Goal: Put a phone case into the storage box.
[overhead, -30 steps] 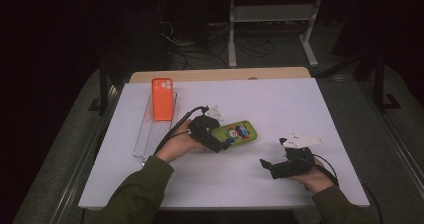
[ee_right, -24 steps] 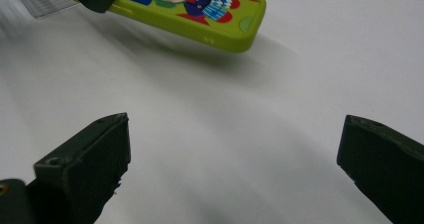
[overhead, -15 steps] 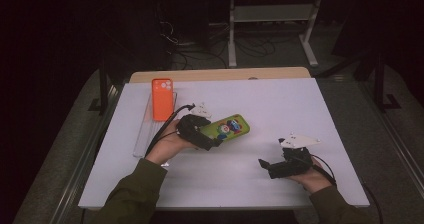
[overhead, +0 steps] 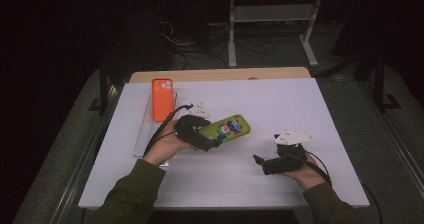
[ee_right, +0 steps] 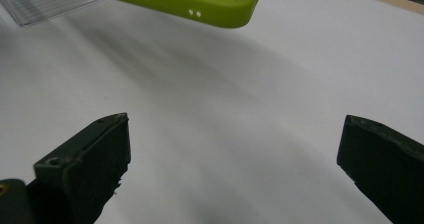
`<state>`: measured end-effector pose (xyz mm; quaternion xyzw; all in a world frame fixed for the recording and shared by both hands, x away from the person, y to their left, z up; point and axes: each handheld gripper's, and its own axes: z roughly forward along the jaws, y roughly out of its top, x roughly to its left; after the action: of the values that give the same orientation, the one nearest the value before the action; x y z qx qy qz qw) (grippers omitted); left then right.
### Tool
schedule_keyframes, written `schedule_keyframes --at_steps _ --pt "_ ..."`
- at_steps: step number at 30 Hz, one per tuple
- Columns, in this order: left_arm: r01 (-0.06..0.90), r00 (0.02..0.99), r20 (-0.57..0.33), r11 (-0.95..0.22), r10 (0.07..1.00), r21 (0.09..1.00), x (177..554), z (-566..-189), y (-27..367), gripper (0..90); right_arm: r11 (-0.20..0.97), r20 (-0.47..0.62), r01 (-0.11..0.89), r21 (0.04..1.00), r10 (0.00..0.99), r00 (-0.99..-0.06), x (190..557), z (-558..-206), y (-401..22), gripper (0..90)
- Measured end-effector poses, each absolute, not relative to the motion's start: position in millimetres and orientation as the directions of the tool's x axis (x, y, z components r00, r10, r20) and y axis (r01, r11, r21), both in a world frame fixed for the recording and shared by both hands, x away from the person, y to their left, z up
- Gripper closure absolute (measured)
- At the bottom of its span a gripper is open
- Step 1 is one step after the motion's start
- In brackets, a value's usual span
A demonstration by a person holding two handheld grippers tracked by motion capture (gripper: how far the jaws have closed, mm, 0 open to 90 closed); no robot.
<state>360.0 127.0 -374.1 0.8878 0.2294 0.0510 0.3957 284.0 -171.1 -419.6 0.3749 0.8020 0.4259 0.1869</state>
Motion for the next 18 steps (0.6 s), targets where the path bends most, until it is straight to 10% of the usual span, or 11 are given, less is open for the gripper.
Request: schedule_keyframes --at_steps 18 --pt "0.355 0.895 -0.081 -0.59 0.439 0.725 358 -371 126 16.2 0.384 -0.006 0.405 0.83 0.731 -0.682 305 -412 -149 0.1"
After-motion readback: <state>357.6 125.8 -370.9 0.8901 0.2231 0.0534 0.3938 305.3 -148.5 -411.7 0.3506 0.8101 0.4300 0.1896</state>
